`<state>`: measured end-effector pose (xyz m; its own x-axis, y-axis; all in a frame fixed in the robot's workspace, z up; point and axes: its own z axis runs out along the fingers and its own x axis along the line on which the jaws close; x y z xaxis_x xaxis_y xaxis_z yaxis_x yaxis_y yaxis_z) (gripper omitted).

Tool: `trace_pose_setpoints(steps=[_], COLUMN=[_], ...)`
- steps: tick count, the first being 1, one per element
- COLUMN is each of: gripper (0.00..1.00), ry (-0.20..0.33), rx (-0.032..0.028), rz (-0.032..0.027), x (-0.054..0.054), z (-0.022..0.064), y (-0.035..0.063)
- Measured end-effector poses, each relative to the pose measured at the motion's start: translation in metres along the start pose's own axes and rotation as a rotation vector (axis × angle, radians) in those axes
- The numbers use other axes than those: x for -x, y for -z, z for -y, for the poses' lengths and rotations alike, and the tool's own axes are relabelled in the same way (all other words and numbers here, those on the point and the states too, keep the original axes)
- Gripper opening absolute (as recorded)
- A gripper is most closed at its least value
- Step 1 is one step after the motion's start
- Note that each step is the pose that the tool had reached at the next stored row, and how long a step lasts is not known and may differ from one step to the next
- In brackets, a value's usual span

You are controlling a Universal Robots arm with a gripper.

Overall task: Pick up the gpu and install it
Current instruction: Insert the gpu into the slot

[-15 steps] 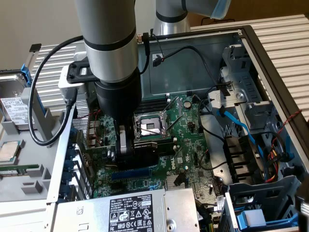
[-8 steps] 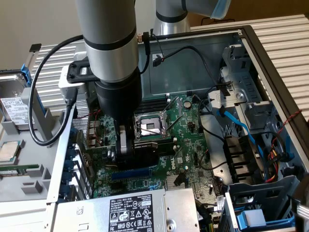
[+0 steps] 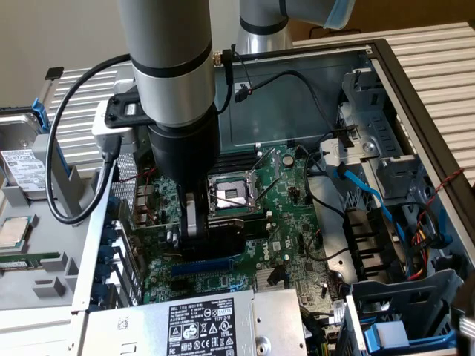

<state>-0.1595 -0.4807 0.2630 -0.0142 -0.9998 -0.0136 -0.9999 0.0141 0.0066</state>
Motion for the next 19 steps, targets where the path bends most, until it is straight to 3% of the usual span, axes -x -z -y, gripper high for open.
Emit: trace_pose_setpoints(steps=[5,10,19], gripper=[0.27,0.27,0.27], ry=[0.000,0.000,0.000], rx=[-0.0002,-0.0091,-0.0094], rz=[0.0000,0.0020,0.0022], x=[0.0000,0.0000,0.0001], z=[0.0010,0.0005,-0.0005], y=[-0.0001,-0.0028,-0.0030])
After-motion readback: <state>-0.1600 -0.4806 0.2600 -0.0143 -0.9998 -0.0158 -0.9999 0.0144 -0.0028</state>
